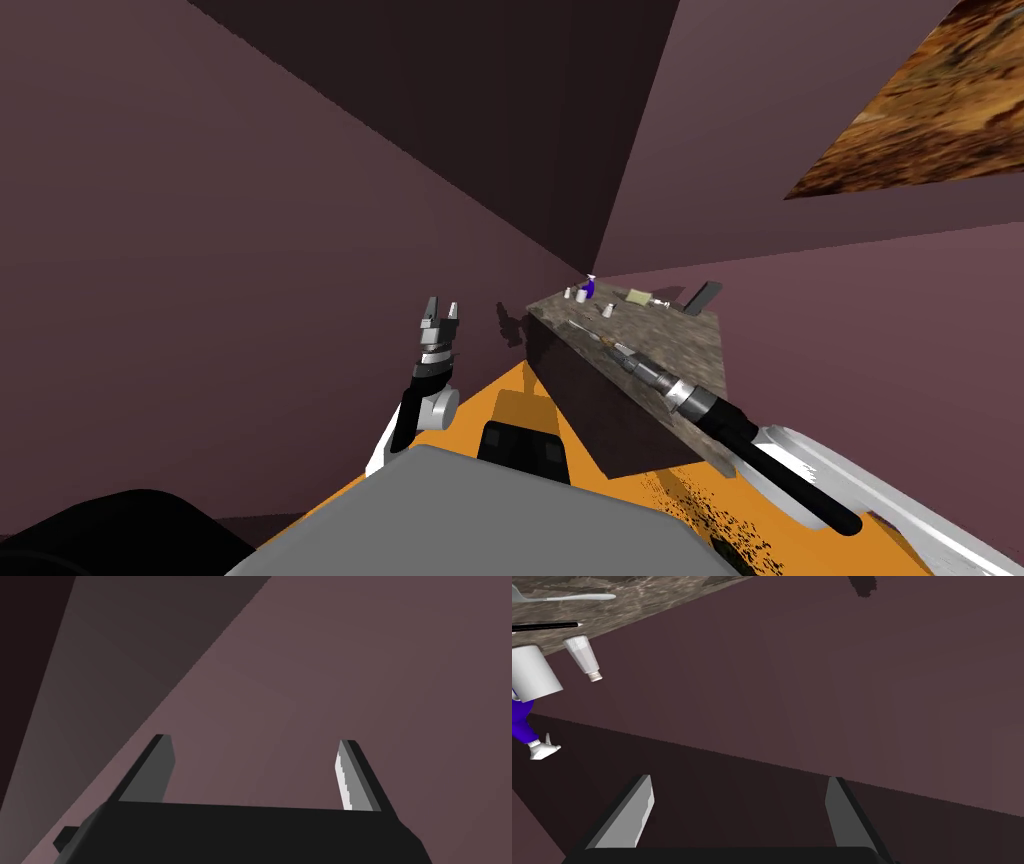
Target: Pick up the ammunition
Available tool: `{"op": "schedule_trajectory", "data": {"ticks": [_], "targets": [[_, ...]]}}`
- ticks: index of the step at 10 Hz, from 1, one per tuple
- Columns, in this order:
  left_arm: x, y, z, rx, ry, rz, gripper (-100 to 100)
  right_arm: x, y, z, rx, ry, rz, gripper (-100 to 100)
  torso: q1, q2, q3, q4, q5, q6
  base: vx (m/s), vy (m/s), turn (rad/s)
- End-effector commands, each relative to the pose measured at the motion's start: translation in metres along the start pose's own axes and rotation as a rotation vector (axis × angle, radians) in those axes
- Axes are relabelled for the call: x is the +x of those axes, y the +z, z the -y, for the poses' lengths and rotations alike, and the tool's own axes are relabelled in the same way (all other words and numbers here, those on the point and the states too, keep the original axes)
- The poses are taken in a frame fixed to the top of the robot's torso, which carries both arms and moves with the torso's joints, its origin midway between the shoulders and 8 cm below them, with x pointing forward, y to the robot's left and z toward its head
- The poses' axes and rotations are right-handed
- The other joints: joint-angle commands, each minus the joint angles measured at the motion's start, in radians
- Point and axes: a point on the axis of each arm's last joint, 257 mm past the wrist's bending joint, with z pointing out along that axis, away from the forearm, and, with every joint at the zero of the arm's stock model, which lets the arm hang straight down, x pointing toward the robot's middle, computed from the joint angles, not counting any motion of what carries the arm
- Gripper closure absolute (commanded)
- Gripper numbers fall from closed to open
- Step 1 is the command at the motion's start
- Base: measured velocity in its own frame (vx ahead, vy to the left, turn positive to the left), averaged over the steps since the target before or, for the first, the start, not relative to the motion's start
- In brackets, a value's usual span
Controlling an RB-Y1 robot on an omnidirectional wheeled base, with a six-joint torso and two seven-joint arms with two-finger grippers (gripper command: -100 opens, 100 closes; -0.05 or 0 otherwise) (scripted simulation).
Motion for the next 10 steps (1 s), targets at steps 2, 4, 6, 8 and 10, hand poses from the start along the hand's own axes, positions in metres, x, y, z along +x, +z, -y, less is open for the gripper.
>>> {"op": "schedule_trajectory", "data": {"ticks": [2,4,6,8,10], "targets": [[0.0,0.0,0.0,0.0,0.0,0.0,0,0.009,-0.011,0.03,0.047,-0.078,-0.087,-100,0.0,0.0,0.0,0.0,0.0,0.0,0.017,0.026,0.081],[0.0,0.0,0.0,0.0,0.0,0.0,0,0.017,-0.025,0.056,0.091,-0.129,-0.156,-100,-0.001,-0.001,0.0,0.0,0.0,0.0,0.028,0.03,0.063],[0.0,0.0,0.0,0.0,0.0,0.0,0,0.023,-0.043,0.083,0.138,-0.173,-0.224,-100,0.0,-0.001,-0.001,0.0,0.0,0.0,0.028,0.028,0.098],[0.0,0.0,0.0,0.0,0.0,0.0,0,0.026,-0.06,0.104,0.173,-0.222,-0.292,-100,0.0,-0.001,-0.001,0.0,0.0,0.001,0.036,0.032,0.076],[0.0,0.0,0.0,0.0,0.0,0.0,0,0.028,-0.078,0.124,0.205,-0.269,-0.361,-100,0.0,-0.002,-0.001,0.0,0.0,0.0,0.047,0.034,0.083]]}}
